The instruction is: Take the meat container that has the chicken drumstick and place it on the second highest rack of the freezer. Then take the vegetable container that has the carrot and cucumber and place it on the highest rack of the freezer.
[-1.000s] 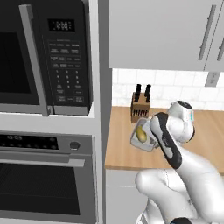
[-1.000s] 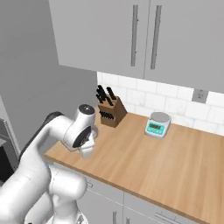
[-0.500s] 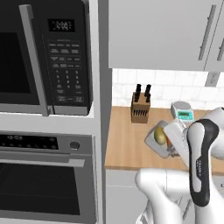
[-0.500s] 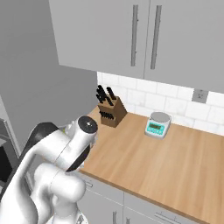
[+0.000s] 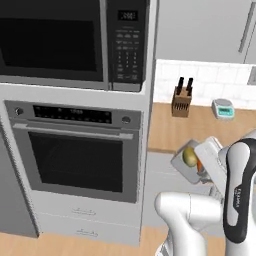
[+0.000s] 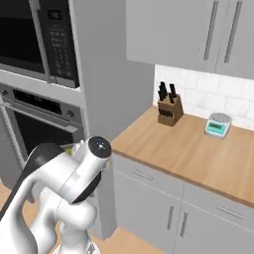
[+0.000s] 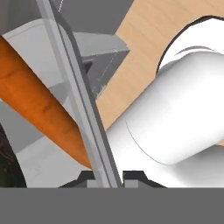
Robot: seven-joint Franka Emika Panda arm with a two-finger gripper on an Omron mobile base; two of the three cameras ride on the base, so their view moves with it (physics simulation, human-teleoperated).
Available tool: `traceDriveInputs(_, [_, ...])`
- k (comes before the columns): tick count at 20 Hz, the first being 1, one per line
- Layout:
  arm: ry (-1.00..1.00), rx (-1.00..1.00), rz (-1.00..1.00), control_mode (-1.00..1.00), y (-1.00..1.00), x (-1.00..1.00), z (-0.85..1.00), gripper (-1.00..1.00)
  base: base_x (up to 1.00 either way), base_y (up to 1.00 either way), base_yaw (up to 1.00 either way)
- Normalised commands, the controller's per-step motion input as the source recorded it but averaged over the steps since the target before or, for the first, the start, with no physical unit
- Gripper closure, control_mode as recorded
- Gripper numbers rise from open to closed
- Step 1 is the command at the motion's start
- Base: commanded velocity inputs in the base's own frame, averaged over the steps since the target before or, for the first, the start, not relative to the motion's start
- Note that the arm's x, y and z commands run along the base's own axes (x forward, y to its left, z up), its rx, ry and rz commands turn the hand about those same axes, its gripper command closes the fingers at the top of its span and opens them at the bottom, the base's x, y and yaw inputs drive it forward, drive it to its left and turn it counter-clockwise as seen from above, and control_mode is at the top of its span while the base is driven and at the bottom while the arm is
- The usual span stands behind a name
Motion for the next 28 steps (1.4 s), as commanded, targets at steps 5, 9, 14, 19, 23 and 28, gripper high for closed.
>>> traceDriveInputs(5, [0.0,0.0,0.0,1.0,0.0,0.0,0.0,1.0,-0.58,1.0,0.63])
traceDriveInputs(9, [0.0,0.0,0.0,1.0,0.0,0.0,0.0,1.0,-0.19,1.0,0.55])
traceDriveInputs(14, [0.0,0.0,0.0,1.0,0.0,0.0,0.0,1.0,0.34,1.0,0.35])
traceDriveInputs(19, [0.0,0.0,0.0,1.0,0.0,0.0,0.0,1.0,0.42,1.0,0.18])
traceDriveInputs(23, [0.0,0.0,0.0,1.0,0.0,0.0,0.0,1.0,0.97,1.0,0.0])
traceDriveInputs(28, [0.0,0.0,0.0,1.0,0.0,0.0,0.0,1.0,1.0,1.0,-0.32])
